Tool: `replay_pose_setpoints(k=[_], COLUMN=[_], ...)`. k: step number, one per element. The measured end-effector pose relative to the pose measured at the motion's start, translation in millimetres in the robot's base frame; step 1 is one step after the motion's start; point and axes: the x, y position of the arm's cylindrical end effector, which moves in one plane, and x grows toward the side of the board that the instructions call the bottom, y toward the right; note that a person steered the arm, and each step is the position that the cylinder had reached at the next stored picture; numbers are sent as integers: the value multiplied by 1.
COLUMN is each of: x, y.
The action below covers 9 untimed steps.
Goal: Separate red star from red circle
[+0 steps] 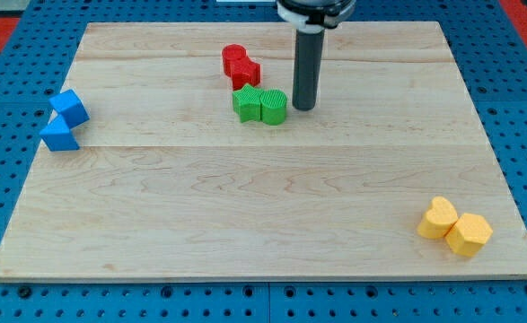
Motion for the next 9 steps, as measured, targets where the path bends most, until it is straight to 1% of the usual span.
replay_pose_setpoints(k=[1,2,3,4,5,6,7,8,9], x=[-58,-116,-141,-138,-105,-42,-31,-42,-42], y=[1,-11,-71,-155,-193,-178,-154,-120,-78])
